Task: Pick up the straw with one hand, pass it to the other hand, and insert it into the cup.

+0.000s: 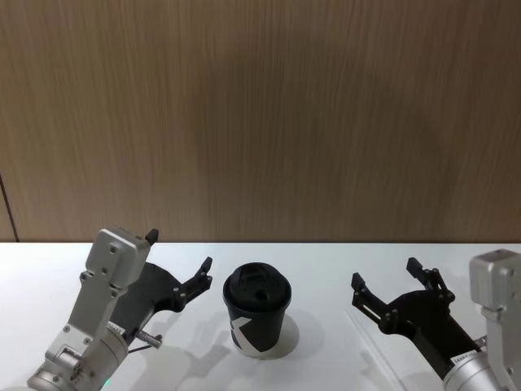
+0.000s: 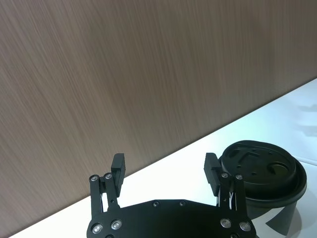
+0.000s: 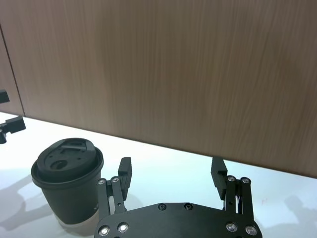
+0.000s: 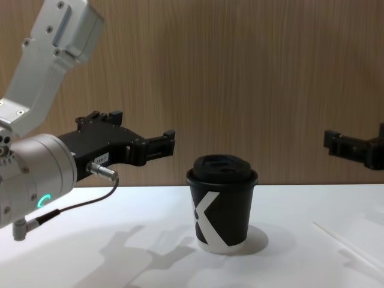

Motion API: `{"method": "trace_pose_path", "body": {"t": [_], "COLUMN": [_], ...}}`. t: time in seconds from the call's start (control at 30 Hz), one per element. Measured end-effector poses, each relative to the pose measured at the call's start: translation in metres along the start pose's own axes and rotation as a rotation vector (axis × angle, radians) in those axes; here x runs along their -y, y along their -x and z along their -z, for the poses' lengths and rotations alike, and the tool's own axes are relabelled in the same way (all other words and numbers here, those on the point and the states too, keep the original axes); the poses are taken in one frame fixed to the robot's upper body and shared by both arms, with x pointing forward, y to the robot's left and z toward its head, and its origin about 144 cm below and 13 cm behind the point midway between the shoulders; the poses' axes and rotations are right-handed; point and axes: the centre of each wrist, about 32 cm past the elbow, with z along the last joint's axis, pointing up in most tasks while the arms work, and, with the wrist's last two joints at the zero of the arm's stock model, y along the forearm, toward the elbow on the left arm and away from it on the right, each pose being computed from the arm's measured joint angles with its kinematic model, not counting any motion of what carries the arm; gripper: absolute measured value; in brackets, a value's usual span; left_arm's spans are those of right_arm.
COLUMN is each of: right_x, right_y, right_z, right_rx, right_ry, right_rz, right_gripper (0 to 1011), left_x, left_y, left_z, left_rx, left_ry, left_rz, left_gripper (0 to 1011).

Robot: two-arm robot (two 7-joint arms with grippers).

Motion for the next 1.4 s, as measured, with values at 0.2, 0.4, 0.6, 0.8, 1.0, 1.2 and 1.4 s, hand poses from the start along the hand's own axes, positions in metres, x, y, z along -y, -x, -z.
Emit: {"method": "trace_pose_path", "body": {"t": [0.2, 0.4, 0.6, 0.8, 1.0, 1.2, 1.4], "right_x": [-0.003, -0.006, -0.008, -0.008, -0.004, 0.002, 0.008], "right_y": [-0.003, -0.009, -0.015, -0.02, -0.023, -0.024, -0.023], "right_z": [-0.012, -0.028, -0.042, -0.054, -0.061, -0.066, -0.067], "right_rx": [0.015, 0.029, 0.034, 0.034, 0.027, 0.021, 0.014], "right_ry": [0.056, 0.131, 0.213, 0.298, 0.375, 0.45, 0.511], "right_rz": [-0.016, -0.03, -0.036, -0.033, -0.028, -0.022, -0.019], "right_gripper": [1001, 1001, 1001, 1001, 1001, 1001, 1001], "left_x": [0.0, 0.0, 0.0, 0.0, 0.0, 0.0, 0.0], "left_y": [0.0, 0.0, 0.0, 0.0, 0.0, 0.0, 0.0], "left_z": [0.0, 0.0, 0.0, 0.0, 0.0, 0.0, 0.0], "left_rx": [0.0, 0.0, 0.0, 0.0, 0.0, 0.0, 0.0], "left_ry": [0.0, 0.0, 0.0, 0.0, 0.0, 0.0, 0.0], "left_rz": [0.0, 0.0, 0.0, 0.0, 0.0, 0.0, 0.0], "left_gripper": [1003, 1003, 1002, 1003, 1003, 1003, 1003]}}
